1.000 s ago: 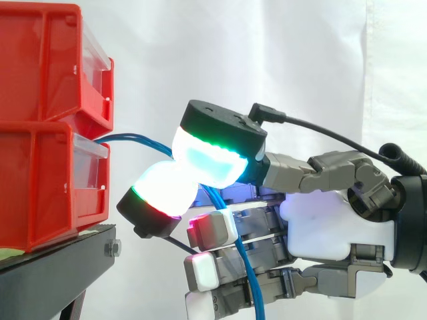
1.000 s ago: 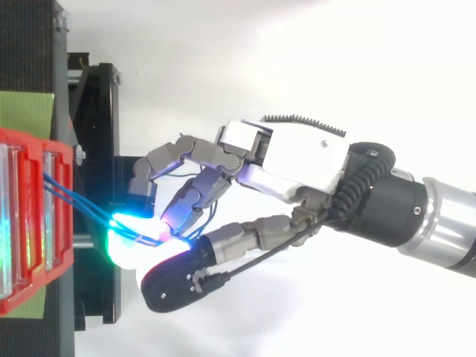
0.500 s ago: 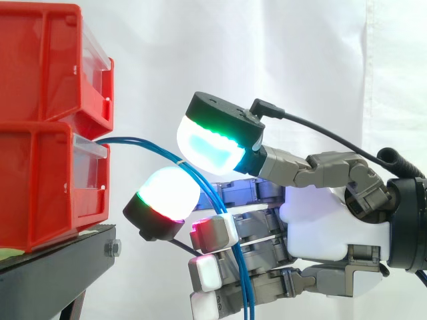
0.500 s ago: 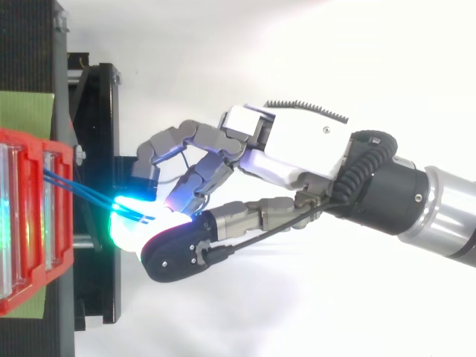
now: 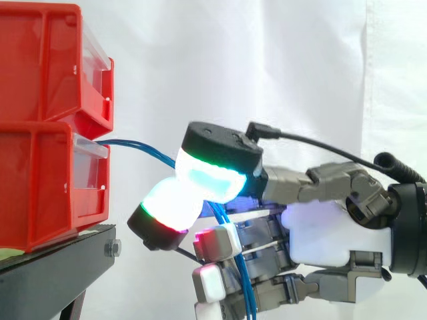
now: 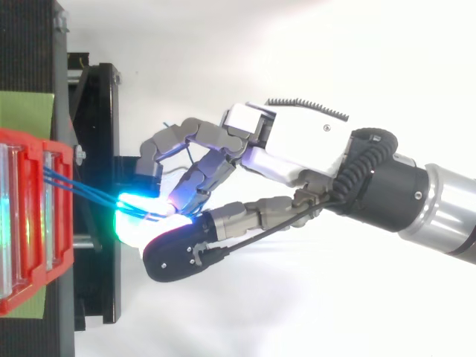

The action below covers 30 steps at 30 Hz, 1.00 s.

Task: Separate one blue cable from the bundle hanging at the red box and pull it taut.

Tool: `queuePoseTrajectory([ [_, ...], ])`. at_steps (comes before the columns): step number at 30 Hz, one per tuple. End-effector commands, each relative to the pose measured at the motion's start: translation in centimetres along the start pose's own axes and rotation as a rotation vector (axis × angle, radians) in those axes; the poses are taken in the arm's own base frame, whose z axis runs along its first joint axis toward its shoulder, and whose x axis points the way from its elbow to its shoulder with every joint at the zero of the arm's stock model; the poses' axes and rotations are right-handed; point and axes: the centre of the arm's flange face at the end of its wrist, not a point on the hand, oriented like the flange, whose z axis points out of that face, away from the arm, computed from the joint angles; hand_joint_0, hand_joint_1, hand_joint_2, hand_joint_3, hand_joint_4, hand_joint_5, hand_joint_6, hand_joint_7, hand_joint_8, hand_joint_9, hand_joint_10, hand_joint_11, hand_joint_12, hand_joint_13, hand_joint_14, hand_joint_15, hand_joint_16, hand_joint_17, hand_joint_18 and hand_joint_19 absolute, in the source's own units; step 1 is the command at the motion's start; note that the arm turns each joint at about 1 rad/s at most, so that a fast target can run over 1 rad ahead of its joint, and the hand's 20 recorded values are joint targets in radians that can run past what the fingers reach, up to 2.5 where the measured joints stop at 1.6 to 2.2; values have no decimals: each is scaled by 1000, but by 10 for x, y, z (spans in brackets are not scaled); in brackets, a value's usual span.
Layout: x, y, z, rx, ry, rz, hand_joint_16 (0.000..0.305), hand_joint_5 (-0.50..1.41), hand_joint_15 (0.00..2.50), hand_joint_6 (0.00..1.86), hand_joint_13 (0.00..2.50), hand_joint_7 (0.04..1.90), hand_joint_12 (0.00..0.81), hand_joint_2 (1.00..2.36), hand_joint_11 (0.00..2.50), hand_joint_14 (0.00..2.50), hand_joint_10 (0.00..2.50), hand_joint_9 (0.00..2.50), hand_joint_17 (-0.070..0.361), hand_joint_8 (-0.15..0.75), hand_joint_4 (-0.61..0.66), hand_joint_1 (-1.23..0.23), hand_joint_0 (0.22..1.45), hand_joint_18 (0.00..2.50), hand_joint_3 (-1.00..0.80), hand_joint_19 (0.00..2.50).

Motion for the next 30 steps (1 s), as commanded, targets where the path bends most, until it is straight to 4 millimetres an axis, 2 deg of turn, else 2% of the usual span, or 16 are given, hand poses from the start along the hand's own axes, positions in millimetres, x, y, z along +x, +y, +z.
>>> queuePoseTrajectory([
  [1,-2,-7,-4,10,0,-8,43,-229,714,923,1069,887,313,1000,1218,24,20,1103,98,265,48,-818,745,768,-500,581],
  [2,-4,-13,-7,10,0,-6,43,-229,719,923,1068,888,314,1000,1221,27,18,1104,98,261,48,-822,744,767,-500,581],
  [5,-5,-13,-6,0,-1,-3,43,-227,714,921,1069,894,316,1000,1228,24,18,1110,97,262,54,-818,690,767,-500,588],
  [7,-7,-14,-6,7,-4,-6,43,-227,718,921,1067,890,321,1000,1231,26,18,1113,97,268,65,-776,603,763,-500,609],
  [10,-10,-14,-6,8,-7,-7,45,-225,716,920,1073,886,330,1000,1223,25,17,1118,101,283,78,-711,553,774,-500,618],
  [16,-17,-14,-4,11,-12,-11,48,-226,718,909,1085,874,345,1000,1209,23,17,1123,108,293,100,-602,528,794,-500,621],
  [21,-25,-14,-3,14,-21,-13,48,-226,711,907,1086,869,349,1000,1215,25,17,1127,109,298,106,-574,525,799,-500,621],
  [30,-36,-13,0,13,-33,-12,52,-230,712,905,1091,868,358,1000,1195,24,15,1108,116,310,119,-648,493,813,-500,610],
])
